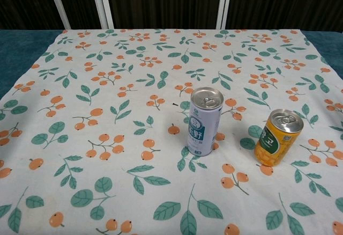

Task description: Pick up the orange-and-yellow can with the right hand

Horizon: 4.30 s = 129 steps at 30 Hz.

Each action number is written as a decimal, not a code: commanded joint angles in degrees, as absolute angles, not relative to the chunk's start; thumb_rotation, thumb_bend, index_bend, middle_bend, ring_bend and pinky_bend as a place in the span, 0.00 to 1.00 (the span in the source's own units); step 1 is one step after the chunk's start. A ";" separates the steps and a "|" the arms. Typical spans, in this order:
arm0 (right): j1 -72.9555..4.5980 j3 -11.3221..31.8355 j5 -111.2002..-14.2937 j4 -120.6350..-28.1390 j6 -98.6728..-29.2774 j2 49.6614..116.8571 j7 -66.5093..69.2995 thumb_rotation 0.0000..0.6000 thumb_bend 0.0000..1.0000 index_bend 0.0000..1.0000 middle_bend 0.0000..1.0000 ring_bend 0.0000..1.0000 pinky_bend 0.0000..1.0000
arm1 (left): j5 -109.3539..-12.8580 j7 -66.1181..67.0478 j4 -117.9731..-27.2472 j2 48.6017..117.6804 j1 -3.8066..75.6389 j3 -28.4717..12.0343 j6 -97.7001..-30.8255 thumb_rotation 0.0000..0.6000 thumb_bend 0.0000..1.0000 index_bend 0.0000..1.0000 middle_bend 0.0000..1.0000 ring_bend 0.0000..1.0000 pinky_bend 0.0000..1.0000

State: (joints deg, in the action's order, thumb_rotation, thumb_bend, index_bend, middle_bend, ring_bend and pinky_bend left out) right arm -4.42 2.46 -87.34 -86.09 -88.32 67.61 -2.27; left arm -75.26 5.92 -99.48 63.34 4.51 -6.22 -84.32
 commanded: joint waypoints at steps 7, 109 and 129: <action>-4.39 2.76 -86.76 -86.41 -87.50 67.21 -1.64 1.00 0.24 0.00 0.05 0.06 0.21 | -75.36 6.08 -99.54 63.44 4.47 -6.19 -84.48 1.00 0.48 0.14 0.00 0.03 0.11; -24.35 0.65 -86.29 -96.06 -60.71 77.54 5.87 1.00 0.39 0.39 0.49 0.46 0.32 | -73.46 5.39 -101.13 61.89 4.98 -5.98 -82.08 1.00 0.48 0.16 0.00 0.03 0.26; -26.25 5.23 -84.85 -103.11 -61.75 65.37 12.99 1.00 0.39 0.41 0.50 0.48 0.35 | -73.38 5.41 -101.38 61.62 4.97 -5.80 -81.93 1.00 0.48 0.16 0.00 0.03 0.27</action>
State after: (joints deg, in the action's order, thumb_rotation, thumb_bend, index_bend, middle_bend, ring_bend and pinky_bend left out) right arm -25.75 4.06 -85.51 -102.02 -61.72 67.29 11.48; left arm -73.38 5.41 -101.38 61.62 4.97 -5.80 -81.92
